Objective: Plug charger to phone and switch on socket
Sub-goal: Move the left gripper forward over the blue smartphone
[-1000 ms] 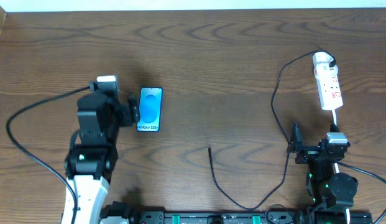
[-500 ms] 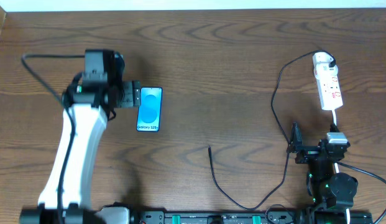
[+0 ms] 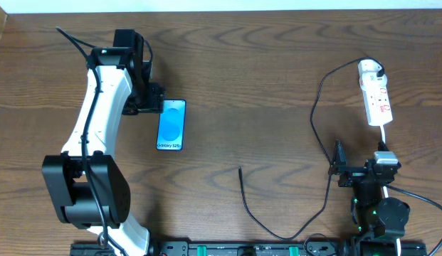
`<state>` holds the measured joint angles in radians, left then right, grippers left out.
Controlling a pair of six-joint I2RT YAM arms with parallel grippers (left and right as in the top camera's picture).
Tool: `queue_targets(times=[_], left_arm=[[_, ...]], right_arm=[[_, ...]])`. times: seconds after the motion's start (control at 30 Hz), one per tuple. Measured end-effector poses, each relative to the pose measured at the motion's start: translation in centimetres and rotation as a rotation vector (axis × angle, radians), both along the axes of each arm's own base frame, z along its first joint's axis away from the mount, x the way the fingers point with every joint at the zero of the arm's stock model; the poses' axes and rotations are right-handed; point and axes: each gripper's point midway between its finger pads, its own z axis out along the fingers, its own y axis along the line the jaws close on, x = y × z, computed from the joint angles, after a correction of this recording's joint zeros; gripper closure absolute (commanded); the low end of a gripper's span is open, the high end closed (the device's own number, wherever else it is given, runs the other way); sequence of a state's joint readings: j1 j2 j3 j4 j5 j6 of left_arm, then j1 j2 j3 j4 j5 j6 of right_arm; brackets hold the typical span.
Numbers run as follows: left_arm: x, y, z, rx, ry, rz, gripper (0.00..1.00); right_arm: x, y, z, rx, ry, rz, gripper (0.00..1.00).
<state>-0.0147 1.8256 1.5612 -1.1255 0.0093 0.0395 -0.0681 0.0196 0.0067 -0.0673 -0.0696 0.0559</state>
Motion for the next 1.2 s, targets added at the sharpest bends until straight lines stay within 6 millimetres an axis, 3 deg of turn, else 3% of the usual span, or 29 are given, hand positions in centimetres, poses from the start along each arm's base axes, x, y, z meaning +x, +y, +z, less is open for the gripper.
queue_targets(times=[0.03,0.43,0.57,0.9,1.2], left_arm=[[0.0,0.0,0.0,-0.001,-0.002,-0.006,0.02],[-0.9,-1.5,-0.2,-0.040,0.041,-0.034,0.02],[0.3,-2.8,-1.0,-0.098,0.020,-0.047,0.02],[1.3,-3.4,-1.3,-0.126,-0.009,-0.046,0.02],[1.4,-5.0,-6.2,-0.118,0.106,-0.081,0.02]], right_arm=[[0.0,0.0,0.0,0.000,0.000,0.000,0.01],[0.0,0.0,0.0,0.000,0.000,0.000,0.01],[0.0,0.0,0.0,0.000,0.000,0.000,0.01],[0.0,0.0,0.0,0.000,0.000,0.000,0.01],[0.0,0.0,0.0,0.000,0.000,0.000,0.01]])
